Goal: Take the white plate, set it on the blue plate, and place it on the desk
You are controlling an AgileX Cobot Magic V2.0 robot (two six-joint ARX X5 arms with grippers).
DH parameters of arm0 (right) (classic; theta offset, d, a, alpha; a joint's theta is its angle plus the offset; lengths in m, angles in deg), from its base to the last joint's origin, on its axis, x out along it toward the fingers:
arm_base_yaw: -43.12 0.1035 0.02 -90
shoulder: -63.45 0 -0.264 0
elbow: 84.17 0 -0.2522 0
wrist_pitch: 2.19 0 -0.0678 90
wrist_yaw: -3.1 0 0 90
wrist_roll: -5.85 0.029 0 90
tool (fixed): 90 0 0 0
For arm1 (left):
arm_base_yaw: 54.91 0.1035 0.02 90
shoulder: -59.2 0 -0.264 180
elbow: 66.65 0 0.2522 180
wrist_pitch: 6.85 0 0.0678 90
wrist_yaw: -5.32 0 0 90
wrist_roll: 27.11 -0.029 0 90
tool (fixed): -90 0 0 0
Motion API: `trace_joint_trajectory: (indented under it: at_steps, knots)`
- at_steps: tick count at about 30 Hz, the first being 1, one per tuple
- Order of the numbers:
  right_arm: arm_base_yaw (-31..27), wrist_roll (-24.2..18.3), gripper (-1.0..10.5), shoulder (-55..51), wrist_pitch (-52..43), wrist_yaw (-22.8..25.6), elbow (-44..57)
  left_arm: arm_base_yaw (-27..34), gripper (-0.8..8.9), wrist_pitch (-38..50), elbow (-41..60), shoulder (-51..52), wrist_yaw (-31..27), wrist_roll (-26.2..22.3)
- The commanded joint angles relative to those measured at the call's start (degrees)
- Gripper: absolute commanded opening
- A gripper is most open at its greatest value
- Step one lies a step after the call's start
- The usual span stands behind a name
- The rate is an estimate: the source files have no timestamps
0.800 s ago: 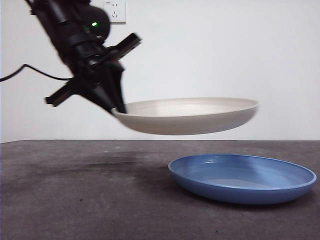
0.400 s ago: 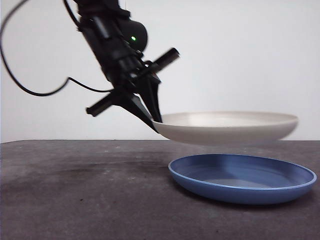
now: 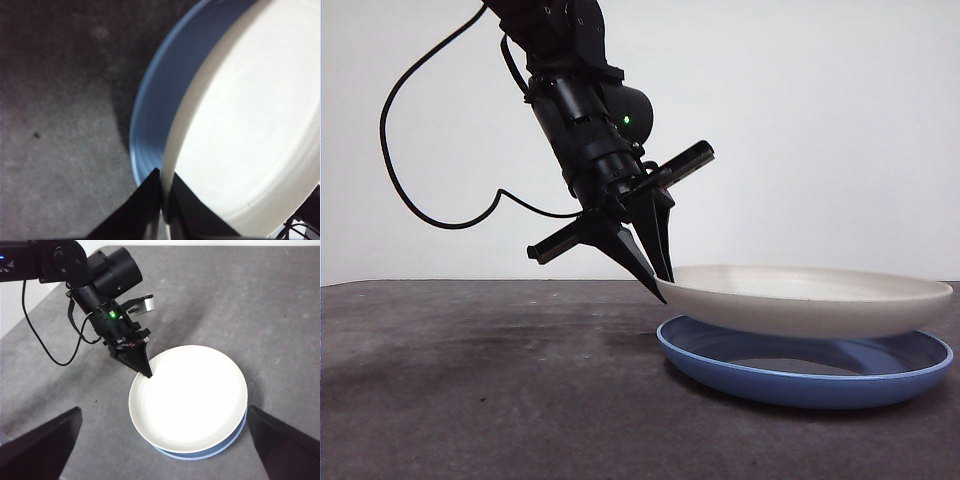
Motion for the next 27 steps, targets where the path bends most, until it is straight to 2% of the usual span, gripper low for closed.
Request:
trace_joint_trajectory:
  at_steps: [1, 15, 17, 24, 27]
  knots:
    - [0.2, 0.3, 5.7, 0.1, -0.1, -0.2, -1.0, -0.9, 0.09, -0.2, -2.1, -1.9, 0.4, -0.1]
    - [0.2, 0.2, 5.7, 0.1, -0.1, -0.2, -1.0, -1.5, 0.42, 0.0, -2.1, -2.2, 0.4, -0.4]
    - [0.2, 0.2, 5.7, 0.1, -0.1, -0.2, -1.0, -1.5, 1.02, 0.2, -2.1, -2.2, 0.4, -0.4]
    - [0.2, 0.2, 5.7, 0.1, 0.4, -0.2, -1.0, -1.5, 4.19, 0.4, -2.2, -2.2, 0.4, -0.3]
    - [0.2, 0.2, 5.7, 0.1, 0.7, -0.2, -1.0, -1.6, 4.80, 0.1, -3.0, -2.2, 0.5, -0.6]
